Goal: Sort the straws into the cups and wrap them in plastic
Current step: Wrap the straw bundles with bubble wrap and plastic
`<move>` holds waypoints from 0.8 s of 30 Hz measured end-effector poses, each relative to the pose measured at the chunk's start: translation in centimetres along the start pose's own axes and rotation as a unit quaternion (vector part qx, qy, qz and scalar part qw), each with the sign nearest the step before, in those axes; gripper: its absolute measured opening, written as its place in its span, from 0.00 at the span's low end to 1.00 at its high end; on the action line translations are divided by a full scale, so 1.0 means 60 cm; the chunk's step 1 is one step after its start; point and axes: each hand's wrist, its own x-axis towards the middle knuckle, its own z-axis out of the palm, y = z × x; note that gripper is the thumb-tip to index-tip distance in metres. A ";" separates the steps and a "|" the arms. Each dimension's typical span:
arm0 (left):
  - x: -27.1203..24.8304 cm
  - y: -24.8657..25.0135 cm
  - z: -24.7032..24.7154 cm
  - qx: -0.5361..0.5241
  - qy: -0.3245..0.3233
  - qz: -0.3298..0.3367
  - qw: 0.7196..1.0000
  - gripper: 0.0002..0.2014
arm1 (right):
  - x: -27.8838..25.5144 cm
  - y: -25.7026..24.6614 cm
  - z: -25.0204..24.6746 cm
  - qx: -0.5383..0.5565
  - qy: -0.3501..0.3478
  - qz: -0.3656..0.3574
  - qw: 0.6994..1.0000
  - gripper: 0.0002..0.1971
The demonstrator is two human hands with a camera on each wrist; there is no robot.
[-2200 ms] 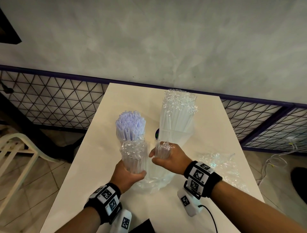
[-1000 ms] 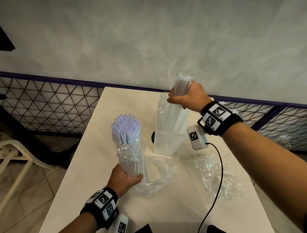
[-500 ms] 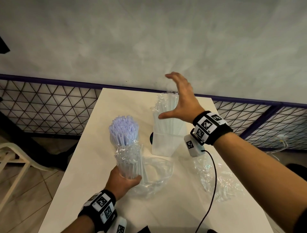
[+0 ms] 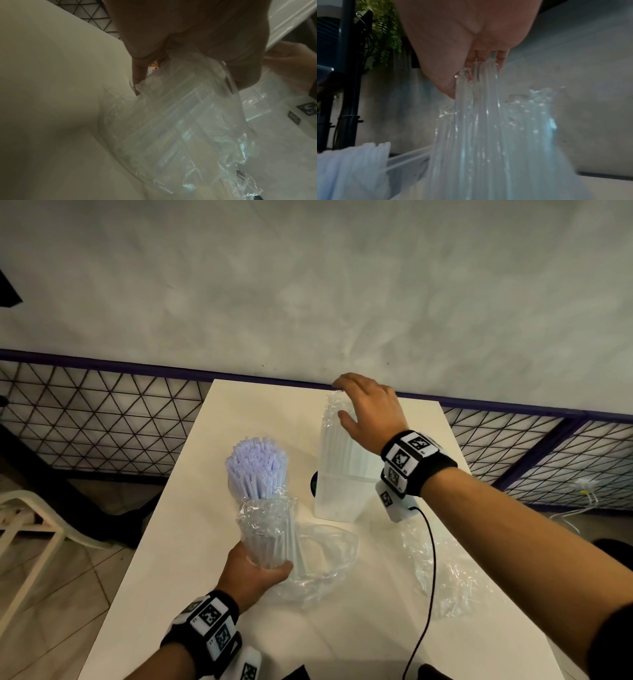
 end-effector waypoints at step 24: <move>-0.003 0.004 0.002 0.008 -0.011 0.025 1.000 0.20 | -0.101 0.001 0.036 -0.049 -0.159 0.004 0.986 0.39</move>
